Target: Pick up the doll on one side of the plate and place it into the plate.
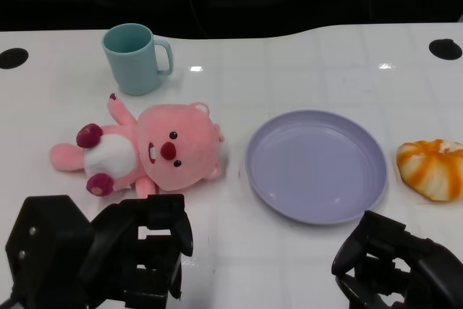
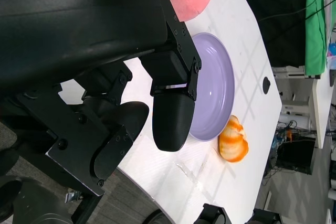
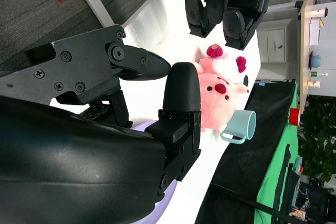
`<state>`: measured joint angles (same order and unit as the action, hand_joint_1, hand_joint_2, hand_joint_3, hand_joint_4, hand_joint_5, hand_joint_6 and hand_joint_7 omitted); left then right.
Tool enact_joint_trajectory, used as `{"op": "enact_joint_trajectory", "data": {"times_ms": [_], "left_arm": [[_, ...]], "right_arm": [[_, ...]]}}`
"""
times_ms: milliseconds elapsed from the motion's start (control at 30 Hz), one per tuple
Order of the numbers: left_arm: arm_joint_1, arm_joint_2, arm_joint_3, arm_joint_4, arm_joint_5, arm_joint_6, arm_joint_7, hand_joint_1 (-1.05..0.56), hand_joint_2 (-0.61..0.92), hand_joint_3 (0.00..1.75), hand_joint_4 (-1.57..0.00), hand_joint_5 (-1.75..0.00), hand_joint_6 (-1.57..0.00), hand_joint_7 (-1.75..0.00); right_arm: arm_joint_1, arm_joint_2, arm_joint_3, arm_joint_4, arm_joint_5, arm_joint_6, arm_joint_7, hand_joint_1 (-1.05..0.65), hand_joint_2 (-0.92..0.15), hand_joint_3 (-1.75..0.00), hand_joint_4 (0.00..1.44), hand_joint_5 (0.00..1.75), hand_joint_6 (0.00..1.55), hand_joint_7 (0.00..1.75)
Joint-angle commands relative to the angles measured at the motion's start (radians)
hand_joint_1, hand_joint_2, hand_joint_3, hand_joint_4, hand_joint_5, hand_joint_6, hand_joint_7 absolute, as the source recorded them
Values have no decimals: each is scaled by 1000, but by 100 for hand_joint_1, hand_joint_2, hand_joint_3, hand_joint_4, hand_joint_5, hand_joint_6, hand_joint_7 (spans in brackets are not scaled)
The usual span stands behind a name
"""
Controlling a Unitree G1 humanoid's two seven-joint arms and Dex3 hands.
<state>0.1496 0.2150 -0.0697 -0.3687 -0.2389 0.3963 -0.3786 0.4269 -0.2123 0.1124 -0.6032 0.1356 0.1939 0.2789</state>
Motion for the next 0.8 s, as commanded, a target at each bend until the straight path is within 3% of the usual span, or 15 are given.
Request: {"op": "enact_joint_trajectory", "data": {"times_ms": [33, 533, 800], "left_arm": [[-9, 11, 9, 0, 0, -1, 3, -2, 33, 158, -93, -175, -87, -158], [-4, 13, 12, -3, 7, -21, 5, -1, 33, 157, -94, -175, -87, -157], [-6, 8, 40, -15, -5, -36, 13, -3, 33, 149, -82, -154, -84, -122]], "right_arm": [[0, -7, -7, -6, 3, 2, -1, -25, -85, -63, 64, 175, 43, 165], [3, -5, -6, -5, 2, -2, -1, -25, -85, -63, 64, 175, 43, 164], [2, -1, 3, -10, -2, 5, -8, -26, -85, -63, 64, 175, 43, 165]]}}
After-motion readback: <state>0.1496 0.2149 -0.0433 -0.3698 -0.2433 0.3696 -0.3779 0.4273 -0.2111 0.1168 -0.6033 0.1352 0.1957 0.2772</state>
